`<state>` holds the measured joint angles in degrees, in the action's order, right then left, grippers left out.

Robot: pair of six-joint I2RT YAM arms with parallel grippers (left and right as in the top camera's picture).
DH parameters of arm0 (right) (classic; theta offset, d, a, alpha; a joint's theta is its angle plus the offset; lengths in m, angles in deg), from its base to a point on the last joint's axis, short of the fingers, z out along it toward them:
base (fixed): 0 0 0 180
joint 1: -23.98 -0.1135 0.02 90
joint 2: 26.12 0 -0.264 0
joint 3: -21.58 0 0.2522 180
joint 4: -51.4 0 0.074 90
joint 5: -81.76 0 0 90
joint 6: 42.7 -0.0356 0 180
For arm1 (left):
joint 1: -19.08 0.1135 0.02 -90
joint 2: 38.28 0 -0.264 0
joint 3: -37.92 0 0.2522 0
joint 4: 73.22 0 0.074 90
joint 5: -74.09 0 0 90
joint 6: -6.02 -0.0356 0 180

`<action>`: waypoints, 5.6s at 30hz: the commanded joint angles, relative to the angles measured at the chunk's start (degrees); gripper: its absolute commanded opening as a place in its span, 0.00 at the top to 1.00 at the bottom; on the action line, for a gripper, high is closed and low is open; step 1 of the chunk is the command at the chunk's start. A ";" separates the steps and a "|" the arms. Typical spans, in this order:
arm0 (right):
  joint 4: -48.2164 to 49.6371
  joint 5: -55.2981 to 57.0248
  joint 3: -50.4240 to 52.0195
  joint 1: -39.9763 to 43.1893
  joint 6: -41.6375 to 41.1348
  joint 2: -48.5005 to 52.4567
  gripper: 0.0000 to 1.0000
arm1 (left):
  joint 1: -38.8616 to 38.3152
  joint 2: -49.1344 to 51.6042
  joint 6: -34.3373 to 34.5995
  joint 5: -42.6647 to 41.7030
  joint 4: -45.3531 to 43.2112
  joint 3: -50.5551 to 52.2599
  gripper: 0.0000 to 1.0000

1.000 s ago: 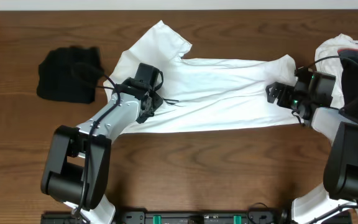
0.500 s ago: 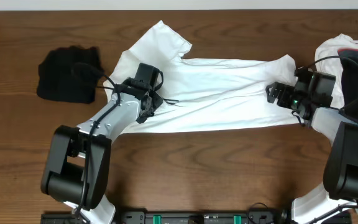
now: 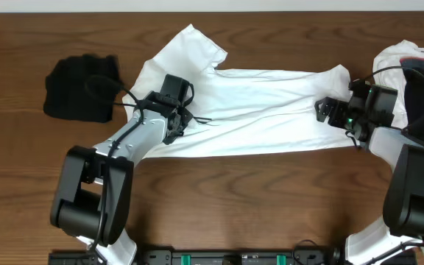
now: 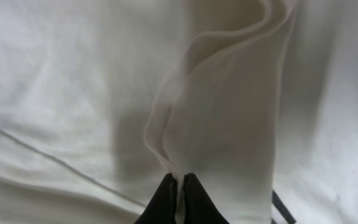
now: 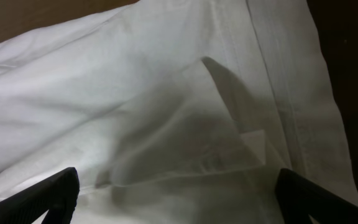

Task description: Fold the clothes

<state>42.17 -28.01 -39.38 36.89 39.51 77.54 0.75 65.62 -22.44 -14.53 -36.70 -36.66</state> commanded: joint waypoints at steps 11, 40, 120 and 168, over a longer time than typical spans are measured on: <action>-1.55 1.55 1.14 0.20 -0.28 0.83 0.01 | 0.70 0.46 -0.39 0.98 -6.23 -1.92 0.94; -1.55 1.55 1.14 0.20 -0.28 0.83 0.01 | 2.03 4.57 -4.28 0.85 -22.01 -1.95 0.83; -1.55 1.55 1.14 0.20 -0.28 0.83 0.01 | 10.75 -31.82 -38.84 -18.93 35.06 -11.43 0.24; -51.12 1.44 -8.59 -5.95 2.71 -34.14 0.88 | 11.08 -16.55 -40.63 -1.18 34.47 -11.32 0.43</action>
<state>-12.84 -24.71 -51.20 32.93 40.23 41.52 11.57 47.42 -64.40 -18.48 -1.90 -47.79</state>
